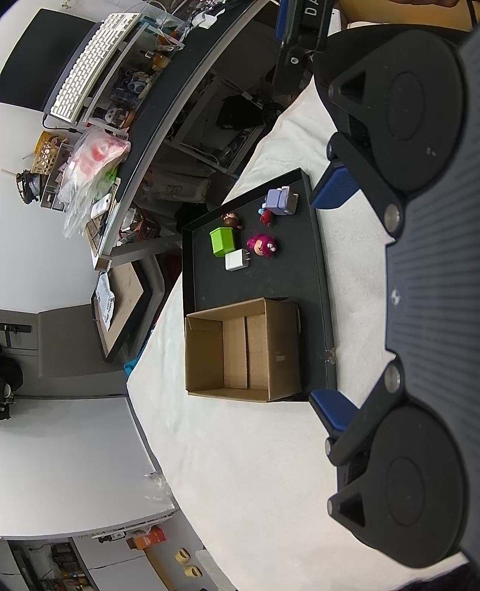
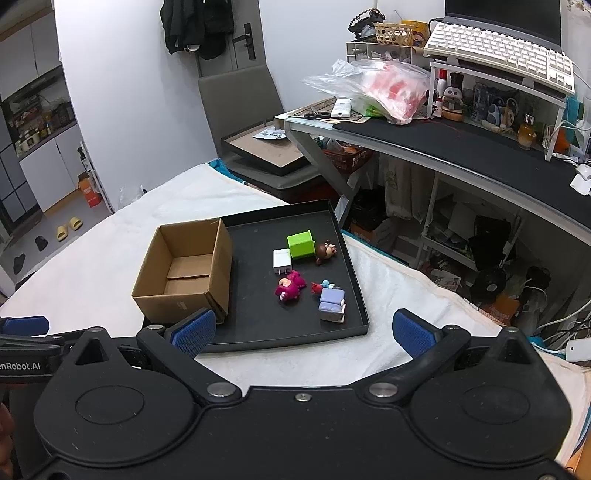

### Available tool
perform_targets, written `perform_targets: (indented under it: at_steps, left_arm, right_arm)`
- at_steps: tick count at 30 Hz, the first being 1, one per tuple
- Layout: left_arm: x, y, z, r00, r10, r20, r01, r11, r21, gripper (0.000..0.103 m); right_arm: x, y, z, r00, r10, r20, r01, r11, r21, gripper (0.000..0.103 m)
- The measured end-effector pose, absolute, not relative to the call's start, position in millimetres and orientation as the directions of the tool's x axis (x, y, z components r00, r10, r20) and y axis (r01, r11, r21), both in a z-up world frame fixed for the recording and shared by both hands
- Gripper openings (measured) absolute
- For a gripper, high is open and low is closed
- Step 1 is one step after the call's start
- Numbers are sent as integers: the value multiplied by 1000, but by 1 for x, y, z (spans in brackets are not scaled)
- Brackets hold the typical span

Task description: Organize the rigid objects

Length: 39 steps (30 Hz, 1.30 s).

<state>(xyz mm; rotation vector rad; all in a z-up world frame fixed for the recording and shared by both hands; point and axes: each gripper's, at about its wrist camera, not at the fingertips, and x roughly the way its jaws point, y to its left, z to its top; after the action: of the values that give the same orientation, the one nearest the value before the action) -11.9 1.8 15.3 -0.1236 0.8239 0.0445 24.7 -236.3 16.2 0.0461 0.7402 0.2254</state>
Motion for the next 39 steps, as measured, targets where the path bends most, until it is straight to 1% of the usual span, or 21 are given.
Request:
perform_targets:
  at_steps: [14, 26, 39]
  left_arm:
    - [-13, 1, 15, 679, -11, -734, -83, 992, -92, 103]
    - [6, 5, 6, 657, -21, -753, -76, 993, -94, 103]
    - [46, 35, -13, 604, -1, -797, -143, 984, -110, 103]
  right_arm:
    - [26, -239, 17, 717, 212, -664, -177, 977, 120, 103]
    - [39, -240, 6, 707, 212, -675, -167, 977, 133, 103]
    - [73, -242, -20, 674, 225, -704, -167, 974, 151, 103]
